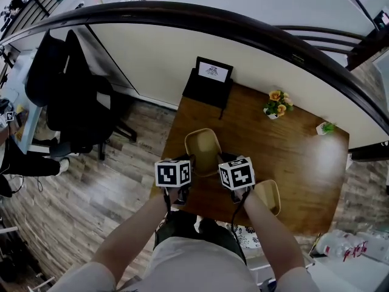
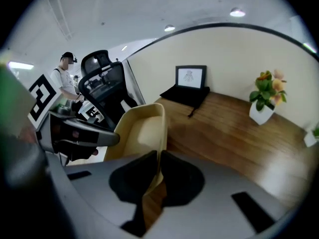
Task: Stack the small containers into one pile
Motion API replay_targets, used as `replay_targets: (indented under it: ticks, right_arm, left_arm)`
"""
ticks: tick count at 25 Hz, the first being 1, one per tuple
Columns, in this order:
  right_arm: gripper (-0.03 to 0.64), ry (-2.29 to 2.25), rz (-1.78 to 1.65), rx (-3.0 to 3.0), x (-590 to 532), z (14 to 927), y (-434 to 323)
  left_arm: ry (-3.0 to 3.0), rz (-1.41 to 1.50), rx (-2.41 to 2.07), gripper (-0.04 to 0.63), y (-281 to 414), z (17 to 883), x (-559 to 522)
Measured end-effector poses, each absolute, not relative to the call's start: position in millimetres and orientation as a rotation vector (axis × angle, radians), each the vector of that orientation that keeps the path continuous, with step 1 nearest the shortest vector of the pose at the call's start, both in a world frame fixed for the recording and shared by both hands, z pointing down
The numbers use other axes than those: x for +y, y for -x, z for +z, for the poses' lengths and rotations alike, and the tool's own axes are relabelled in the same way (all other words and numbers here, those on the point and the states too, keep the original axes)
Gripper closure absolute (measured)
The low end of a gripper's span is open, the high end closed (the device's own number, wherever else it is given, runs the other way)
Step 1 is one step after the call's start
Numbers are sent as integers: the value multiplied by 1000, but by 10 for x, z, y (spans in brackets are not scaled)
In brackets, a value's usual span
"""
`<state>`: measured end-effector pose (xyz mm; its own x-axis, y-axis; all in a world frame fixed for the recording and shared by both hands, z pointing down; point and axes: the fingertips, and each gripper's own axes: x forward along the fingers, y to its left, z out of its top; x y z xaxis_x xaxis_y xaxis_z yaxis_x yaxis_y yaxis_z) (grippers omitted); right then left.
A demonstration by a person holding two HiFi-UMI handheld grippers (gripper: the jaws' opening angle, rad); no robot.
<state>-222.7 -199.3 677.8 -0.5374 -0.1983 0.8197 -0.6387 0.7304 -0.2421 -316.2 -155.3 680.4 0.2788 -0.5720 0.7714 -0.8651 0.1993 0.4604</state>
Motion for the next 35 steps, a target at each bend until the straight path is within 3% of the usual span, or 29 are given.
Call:
replay_targets:
  ticks: [21, 35]
  right_arm:
    - [583, -1289, 251, -2572, -2203, 3394, 1136]
    - [584, -1707, -21, -2553, -1438, 2316, 93]
  left_arm:
    - [-2387, 127, -1540, 532, 2163, 3436, -2102]
    - [-2910, -62, -1440, 531, 1102, 2236, -1554]
